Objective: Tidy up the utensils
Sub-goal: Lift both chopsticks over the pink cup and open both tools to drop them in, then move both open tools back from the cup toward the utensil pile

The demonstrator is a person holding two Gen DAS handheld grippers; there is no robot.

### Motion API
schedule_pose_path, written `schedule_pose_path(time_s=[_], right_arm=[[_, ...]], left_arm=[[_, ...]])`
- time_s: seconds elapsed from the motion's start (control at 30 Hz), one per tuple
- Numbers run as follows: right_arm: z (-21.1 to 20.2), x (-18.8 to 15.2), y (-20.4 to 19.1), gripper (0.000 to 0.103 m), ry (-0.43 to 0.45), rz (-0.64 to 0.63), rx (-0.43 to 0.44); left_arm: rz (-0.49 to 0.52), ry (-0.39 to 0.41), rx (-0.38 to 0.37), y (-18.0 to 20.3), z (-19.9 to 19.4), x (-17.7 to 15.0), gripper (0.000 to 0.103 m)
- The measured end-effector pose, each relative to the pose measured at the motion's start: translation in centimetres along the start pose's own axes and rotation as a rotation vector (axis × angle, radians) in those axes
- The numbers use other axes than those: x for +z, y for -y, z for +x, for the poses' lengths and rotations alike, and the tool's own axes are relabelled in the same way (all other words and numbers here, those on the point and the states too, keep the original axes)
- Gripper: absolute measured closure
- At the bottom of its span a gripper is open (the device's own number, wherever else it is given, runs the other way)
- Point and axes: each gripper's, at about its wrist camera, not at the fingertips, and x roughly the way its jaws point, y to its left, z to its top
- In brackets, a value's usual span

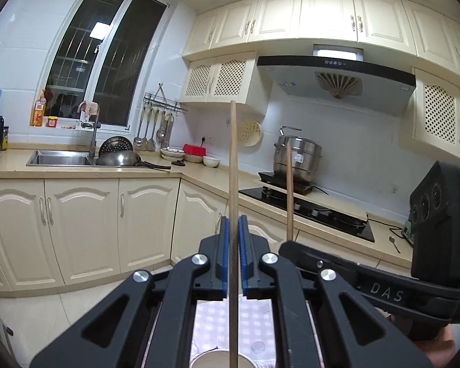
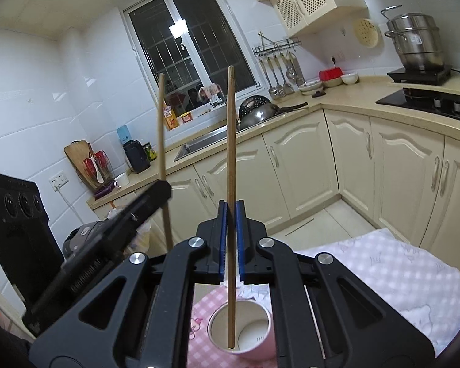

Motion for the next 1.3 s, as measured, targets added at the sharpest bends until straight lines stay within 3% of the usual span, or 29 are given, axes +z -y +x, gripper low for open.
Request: schedule_pose_path(time_s=[0.4,0.43,0.47,0.5,0.53,0.57,0.6,0.63,0.67,0.73,0.8,0.83,1.3], right_arm=[[3.1,-2.8,0.9,0.096,-0.084,-0.011,-0.036],[3.2,-3.1,1.1,0.096,-0.098,-0.006,-0.037],[3.4,-3.4,1.4,0.096,-0.117,0.005,-0.046],[3.3,-3.7,1.7,0.094,-0.124,0.016,-0.055],[3.1,-3.8,2.2,0.089,-0.131,0.034,-0.060],[3.0,-3.9,2.6,0.080,-0.133,0.047,-0.065],[2.3,-4.0,3.3,0.049,-0.122,0.068,-0.086],[1.8,-4.1,3.6,0.026,-0.107,0.077,-0.093],[1.1,-4.1,4.0,0.025,-0.094,0.085,-0.100],[0.5,-3.9,4.8,0.022,-0.101,0.099,-0.110],[-0.3,-3.9,5.5,0.009,-0.104,0.116,-0.125],[-0.5,-3.8,5.6,0.007,-0.107,0.118,-0.138],[-3.7,-3.7,6.6,0.007,-0.163,0.124,-0.196]], left_arm=[[-0.003,-0.029,0.035,-1.0,1.8,-3.5,0.096],[0.000,-0.036,0.039,-1.1,1.9,-3.9,0.091],[0.002,-0.046,0.044,-1.2,1.9,-4.1,0.072],[-0.004,-0.052,0.053,-1.4,1.8,-4.3,0.061],[-0.020,-0.052,0.063,-1.8,1.5,-4.4,0.040],[-0.031,-0.050,0.060,-2.1,1.1,-4.4,0.029],[-0.041,-0.043,0.058,-2.5,0.6,-4.2,0.027],[-0.042,-0.043,0.059,-2.6,0.3,-4.2,0.020],[-0.036,-0.053,0.069,-2.8,0.0,-4.0,0.015],[-0.023,-0.068,0.082,-2.9,-0.7,-3.6,0.012],[-0.011,-0.079,0.094,-2.8,-1.1,-3.3,0.009],[-0.005,-0.085,0.101,-2.7,-1.4,-3.1,0.008],[0.053,-0.166,0.143,-1.1,-4.4,-3.1,0.008]])
